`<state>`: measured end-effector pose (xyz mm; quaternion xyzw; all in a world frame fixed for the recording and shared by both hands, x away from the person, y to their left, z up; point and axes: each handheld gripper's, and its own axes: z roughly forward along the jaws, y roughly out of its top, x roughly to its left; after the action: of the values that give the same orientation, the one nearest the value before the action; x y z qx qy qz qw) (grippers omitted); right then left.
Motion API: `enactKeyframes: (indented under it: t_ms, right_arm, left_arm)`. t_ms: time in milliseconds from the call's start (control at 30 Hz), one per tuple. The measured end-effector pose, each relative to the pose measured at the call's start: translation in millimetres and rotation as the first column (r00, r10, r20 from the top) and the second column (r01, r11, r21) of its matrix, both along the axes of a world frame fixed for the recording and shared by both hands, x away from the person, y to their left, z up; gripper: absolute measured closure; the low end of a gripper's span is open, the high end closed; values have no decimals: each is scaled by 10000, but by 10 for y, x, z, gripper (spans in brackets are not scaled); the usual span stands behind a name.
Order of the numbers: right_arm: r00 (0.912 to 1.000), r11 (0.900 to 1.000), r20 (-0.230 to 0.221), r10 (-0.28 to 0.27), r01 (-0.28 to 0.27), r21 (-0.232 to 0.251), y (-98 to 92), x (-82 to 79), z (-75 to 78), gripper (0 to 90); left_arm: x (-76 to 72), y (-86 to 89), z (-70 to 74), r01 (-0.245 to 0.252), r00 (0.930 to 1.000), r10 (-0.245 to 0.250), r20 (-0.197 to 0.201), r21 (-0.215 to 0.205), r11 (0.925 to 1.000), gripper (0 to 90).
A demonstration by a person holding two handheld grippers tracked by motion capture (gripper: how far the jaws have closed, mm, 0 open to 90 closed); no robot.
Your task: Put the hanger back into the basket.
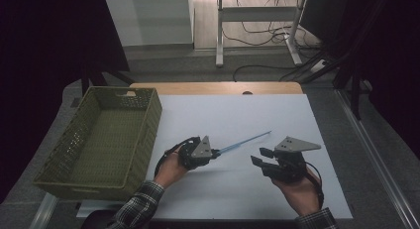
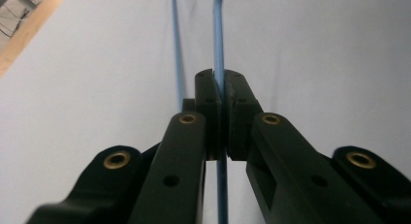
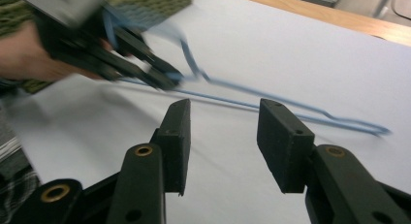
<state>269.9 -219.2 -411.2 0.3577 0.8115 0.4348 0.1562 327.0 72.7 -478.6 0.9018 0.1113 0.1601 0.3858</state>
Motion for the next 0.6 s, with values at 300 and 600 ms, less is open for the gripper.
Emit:
enactKeyframes:
  t_ms: [300, 600]
  right_arm:
    - [9999, 9988, -132, -26, 20, -482, -9, 43, -89, 536]
    - [9998, 9945, 0, 178, -177, -1032, 0, 106, -111, 528]
  left_arm:
    - [66, 149, 193, -482, 9845, 244, -1738, -1336, 9899, 870]
    - [46, 191, 265, -362, 9629, -177, -2692, -1940, 9803, 870]
